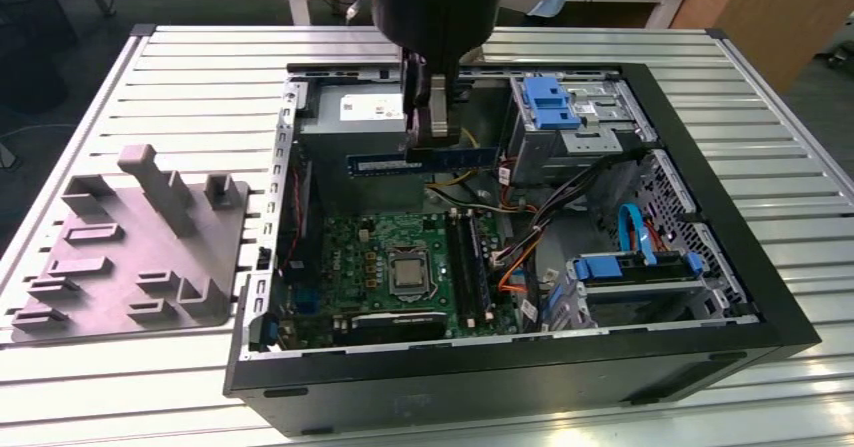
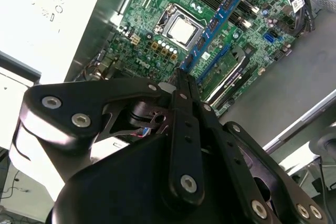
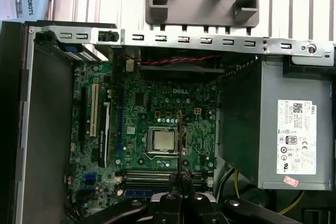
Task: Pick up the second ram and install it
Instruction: 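Pick up the second ram and move it above second insertion slot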
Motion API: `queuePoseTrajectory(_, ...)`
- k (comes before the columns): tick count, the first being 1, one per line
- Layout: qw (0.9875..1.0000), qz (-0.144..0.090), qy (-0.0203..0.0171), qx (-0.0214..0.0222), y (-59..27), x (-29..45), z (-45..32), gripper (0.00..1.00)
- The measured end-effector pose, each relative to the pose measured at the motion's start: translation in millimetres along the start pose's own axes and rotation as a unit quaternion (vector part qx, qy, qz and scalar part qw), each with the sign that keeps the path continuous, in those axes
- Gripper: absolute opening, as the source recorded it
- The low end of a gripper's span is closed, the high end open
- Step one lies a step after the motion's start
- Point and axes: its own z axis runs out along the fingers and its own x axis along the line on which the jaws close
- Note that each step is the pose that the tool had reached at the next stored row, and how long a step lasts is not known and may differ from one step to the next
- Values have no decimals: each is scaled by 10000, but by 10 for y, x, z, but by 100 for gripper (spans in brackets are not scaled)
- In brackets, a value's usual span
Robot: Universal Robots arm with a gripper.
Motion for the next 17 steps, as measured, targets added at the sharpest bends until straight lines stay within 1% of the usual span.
queuePoseTrajectory(5, 10000, 72, -3, 3, -3, 3, 69, 11)
queuePoseTrajectory(9, 9999, 149, -6, 6, -5, 4, 102, 11)
queuePoseTrajectory(17, 9999, 161, -7, 6, -9, 18, 170, 11)
